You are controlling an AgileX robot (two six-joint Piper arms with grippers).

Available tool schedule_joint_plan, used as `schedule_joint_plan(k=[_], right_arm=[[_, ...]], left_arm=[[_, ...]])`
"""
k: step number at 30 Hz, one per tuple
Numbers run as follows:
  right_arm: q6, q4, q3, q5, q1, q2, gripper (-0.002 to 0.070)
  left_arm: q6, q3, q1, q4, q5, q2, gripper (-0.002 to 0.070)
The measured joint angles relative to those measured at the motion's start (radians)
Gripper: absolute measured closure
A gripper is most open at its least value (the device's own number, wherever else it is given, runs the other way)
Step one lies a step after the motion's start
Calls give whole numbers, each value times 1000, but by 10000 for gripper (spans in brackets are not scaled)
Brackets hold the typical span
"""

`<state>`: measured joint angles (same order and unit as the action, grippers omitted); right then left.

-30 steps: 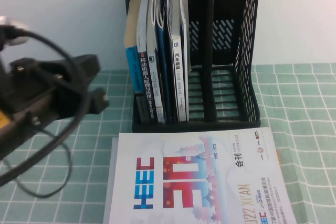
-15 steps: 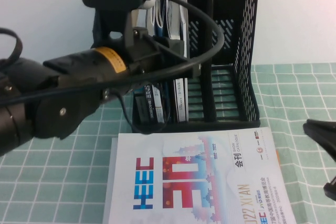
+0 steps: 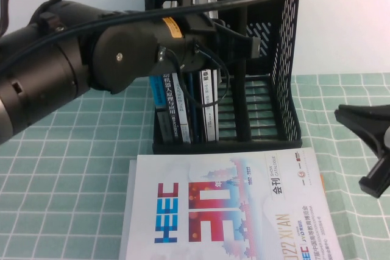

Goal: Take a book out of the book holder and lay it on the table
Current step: Hold the bookshelf

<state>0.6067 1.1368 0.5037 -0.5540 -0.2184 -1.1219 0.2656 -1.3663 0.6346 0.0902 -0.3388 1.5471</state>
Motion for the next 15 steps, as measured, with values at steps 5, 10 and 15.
schedule_joint_plan(k=[5,10,15], right_arm=[[-53,-69,62,-76,0,0,678],[-111,-36,126,28,0,0,678],[-64,60,140,205,0,-11,678]], left_arm=[[32,-9,-24,-15,-53,16,678],[68,-10,-79,-18,-93,16,678],[75,-11,-91,-14,-93,16,678]])
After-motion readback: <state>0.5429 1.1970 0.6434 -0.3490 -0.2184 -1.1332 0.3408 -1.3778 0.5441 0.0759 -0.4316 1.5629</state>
